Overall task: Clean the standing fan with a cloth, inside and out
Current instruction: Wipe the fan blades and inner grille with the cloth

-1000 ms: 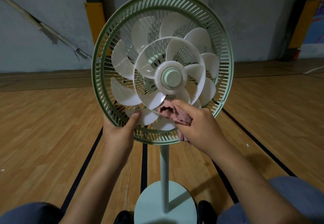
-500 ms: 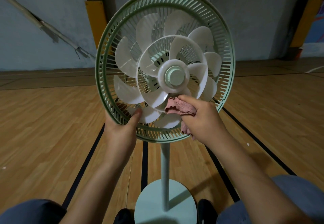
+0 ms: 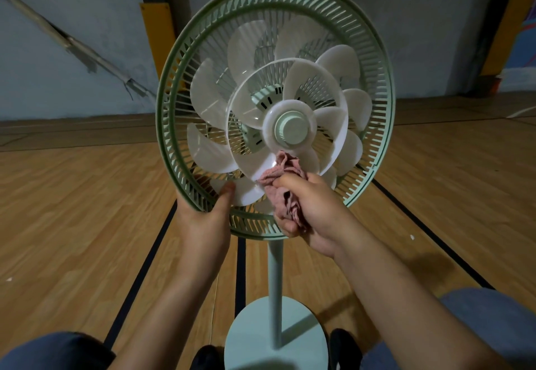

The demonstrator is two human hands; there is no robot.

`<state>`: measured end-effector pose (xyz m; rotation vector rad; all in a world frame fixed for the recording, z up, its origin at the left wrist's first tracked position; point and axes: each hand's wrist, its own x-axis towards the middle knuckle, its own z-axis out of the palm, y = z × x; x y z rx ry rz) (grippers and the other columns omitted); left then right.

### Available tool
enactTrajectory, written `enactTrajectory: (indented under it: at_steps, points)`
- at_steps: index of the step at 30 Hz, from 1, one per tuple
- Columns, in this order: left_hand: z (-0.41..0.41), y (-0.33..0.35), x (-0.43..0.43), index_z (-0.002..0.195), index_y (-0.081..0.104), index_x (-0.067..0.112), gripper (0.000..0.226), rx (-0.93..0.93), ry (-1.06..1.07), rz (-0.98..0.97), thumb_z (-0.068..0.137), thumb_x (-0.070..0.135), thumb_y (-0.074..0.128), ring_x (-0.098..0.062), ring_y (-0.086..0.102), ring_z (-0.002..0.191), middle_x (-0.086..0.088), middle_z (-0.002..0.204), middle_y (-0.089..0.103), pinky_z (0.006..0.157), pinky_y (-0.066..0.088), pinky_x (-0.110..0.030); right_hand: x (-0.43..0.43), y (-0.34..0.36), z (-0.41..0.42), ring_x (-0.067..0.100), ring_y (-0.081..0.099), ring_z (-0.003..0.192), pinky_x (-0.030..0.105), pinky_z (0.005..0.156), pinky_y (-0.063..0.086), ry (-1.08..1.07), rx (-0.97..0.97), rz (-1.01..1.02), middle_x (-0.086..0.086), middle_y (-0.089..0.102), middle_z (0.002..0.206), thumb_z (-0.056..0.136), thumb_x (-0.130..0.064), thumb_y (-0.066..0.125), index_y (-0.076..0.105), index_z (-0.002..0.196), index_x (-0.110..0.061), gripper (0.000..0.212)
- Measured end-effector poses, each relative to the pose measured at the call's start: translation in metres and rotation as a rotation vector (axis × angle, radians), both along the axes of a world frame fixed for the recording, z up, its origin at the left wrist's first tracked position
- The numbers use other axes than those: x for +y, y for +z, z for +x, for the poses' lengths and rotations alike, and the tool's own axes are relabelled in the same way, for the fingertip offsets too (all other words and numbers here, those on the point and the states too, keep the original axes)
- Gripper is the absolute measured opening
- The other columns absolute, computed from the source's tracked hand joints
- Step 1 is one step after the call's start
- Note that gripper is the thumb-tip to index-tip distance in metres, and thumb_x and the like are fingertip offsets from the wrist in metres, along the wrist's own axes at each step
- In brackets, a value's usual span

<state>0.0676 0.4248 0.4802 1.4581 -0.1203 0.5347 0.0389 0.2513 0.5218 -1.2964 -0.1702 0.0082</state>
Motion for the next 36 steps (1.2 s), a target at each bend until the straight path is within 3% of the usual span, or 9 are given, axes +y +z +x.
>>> enactTrajectory:
  at_steps: [3,8,15,19,22,29,36]
  points:
    - [0.001,0.001,0.001,0.135,0.063,0.019,0.04,-0.009,0.008,0.014,0.098,0.028,0.076,-0.01,0.076,0.106,0.007,0.118,0.077,0.097,0.063,-0.046,0.002,0.003,0.003,0.018,0.045,0.038,0.022,0.04,0.035,0.036,0.058,0.077,0.008,0.049,0.057,0.101,-0.012,0.059,0.052,0.087,-0.01,0.016]
    - [0.004,-0.001,0.003,0.133,0.064,0.017,0.037,-0.021,0.027,0.024,0.1,0.027,0.076,-0.008,0.075,0.103,0.007,0.115,0.077,0.091,0.062,-0.039,0.003,0.003,0.003,0.019,0.046,0.038,0.022,0.041,0.036,0.03,0.067,0.008,0.01,0.051,0.058,0.101,-0.017,0.061,0.048,0.094,-0.009,0.016]
    - [0.006,-0.004,0.002,0.13,0.064,0.019,0.035,0.0,0.037,0.014,0.1,0.032,0.077,-0.006,0.075,0.099,0.011,0.111,0.077,0.088,0.061,-0.039,-0.011,0.007,0.003,0.012,0.038,0.033,0.019,0.033,0.029,0.249,0.082,0.081,0.007,0.041,0.059,0.105,-0.014,0.053,0.052,0.117,-0.01,0.012]
    - [0.007,-0.004,0.002,0.131,0.064,0.018,0.04,0.014,0.054,0.014,0.098,0.037,0.077,-0.01,0.075,0.102,0.006,0.114,0.077,0.093,0.063,-0.046,-0.012,0.003,0.004,0.009,0.038,0.033,0.018,0.032,0.029,0.334,0.092,0.149,0.004,0.039,0.059,0.107,-0.013,0.048,0.053,0.104,-0.009,0.007]
    - [0.007,-0.004,0.003,0.132,0.064,0.019,0.041,0.025,0.069,0.012,0.098,0.038,0.077,-0.012,0.076,0.105,0.005,0.116,0.077,0.096,0.063,-0.049,-0.013,0.001,0.004,0.009,0.038,0.033,0.019,0.033,0.029,0.329,0.083,0.155,0.005,0.037,0.06,0.105,-0.012,0.05,0.052,0.086,-0.009,0.02]
    - [0.007,-0.005,0.004,0.134,0.064,0.024,0.041,0.017,0.051,-0.018,0.097,0.035,0.078,-0.004,0.075,0.103,0.013,0.116,0.077,0.09,0.062,-0.037,-0.01,-0.001,0.0,0.015,0.037,0.032,0.02,0.038,0.029,0.184,-0.018,0.069,0.006,0.041,0.054,0.09,-0.021,0.07,0.057,0.077,-0.016,0.02]
    - [0.007,-0.006,0.006,0.137,0.064,0.025,0.042,0.017,0.041,-0.007,0.098,0.037,0.078,-0.01,0.076,0.109,0.009,0.12,0.077,0.096,0.063,-0.044,-0.012,-0.002,-0.001,0.017,0.038,0.033,0.02,0.039,0.029,0.09,-0.031,-0.011,0.008,0.042,0.056,0.095,-0.019,0.066,0.051,0.096,-0.01,0.017]
